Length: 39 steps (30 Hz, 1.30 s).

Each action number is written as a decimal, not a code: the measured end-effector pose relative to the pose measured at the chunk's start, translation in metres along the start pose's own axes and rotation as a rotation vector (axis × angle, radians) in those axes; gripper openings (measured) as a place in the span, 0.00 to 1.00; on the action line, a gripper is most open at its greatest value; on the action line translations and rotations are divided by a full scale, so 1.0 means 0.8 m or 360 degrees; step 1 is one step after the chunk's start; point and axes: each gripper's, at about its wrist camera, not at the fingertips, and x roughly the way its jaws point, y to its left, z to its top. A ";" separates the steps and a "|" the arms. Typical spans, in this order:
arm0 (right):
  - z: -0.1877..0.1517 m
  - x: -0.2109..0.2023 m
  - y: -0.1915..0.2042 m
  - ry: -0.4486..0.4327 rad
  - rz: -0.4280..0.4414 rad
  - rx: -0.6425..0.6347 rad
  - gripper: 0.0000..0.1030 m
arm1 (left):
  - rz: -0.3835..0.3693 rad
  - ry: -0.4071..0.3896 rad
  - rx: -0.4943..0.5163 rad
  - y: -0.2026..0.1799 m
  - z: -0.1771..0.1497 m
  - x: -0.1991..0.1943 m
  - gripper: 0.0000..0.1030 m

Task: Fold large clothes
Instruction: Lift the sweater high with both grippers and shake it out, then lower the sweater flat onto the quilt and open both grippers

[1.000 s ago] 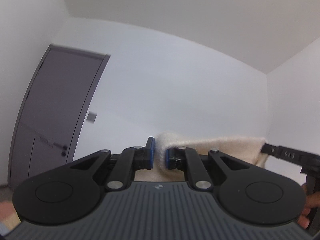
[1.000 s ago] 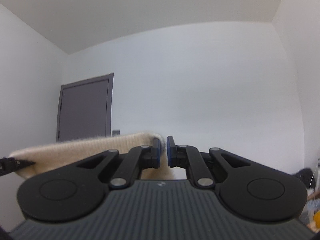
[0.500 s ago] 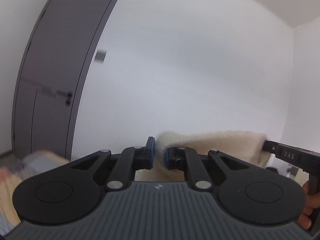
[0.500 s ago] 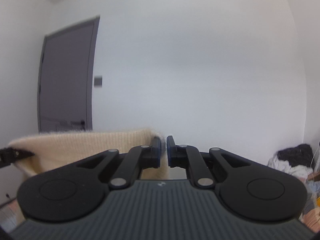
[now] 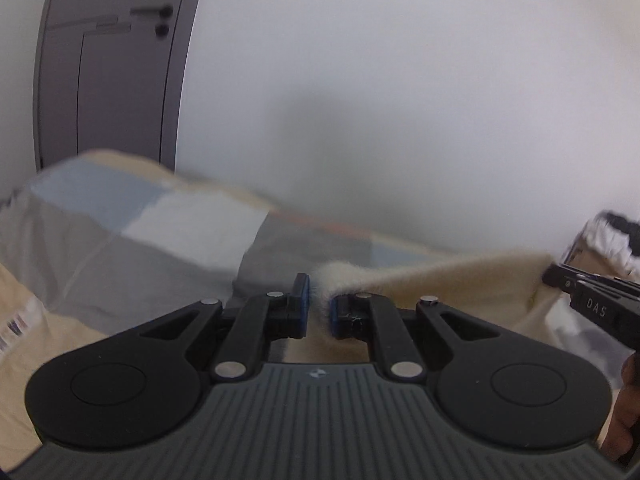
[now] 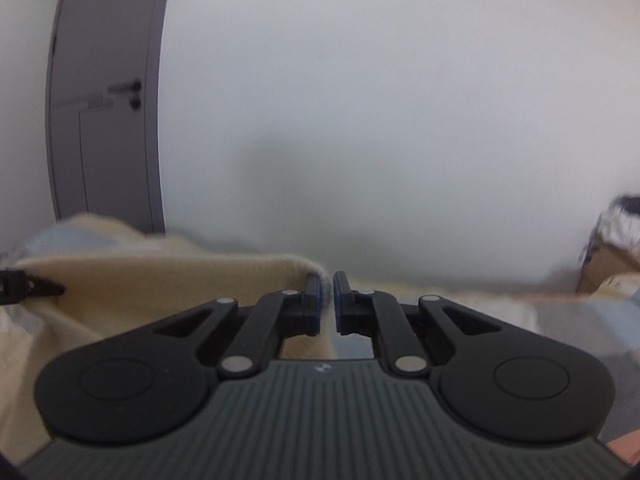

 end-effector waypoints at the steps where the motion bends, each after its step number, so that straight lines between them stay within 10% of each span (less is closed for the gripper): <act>1: -0.012 0.016 0.001 0.0060 0.0015 0.0043 0.10 | 0.0007 0.0045 -0.0015 0.008 -0.010 0.017 0.12; 13: -0.069 0.085 0.034 0.0430 0.0052 0.0083 0.14 | 0.0028 0.0407 -0.0040 0.040 -0.040 0.105 0.15; 16: -0.056 0.069 0.029 0.0431 0.0079 0.0092 0.14 | -0.0023 0.0417 -0.0123 0.040 -0.033 0.088 0.41; 18: -0.052 0.061 0.028 0.0439 0.0100 0.0100 0.15 | -0.0051 0.0375 -0.0166 0.034 -0.028 0.054 0.66; 22: -0.044 0.020 0.026 0.0395 0.0125 0.0110 0.60 | -0.0065 0.0318 -0.0124 0.022 -0.022 0.002 0.67; 39: -0.027 -0.306 0.030 0.0146 0.0185 0.0034 0.60 | -0.0133 0.0111 -0.0051 -0.025 -0.066 -0.340 0.67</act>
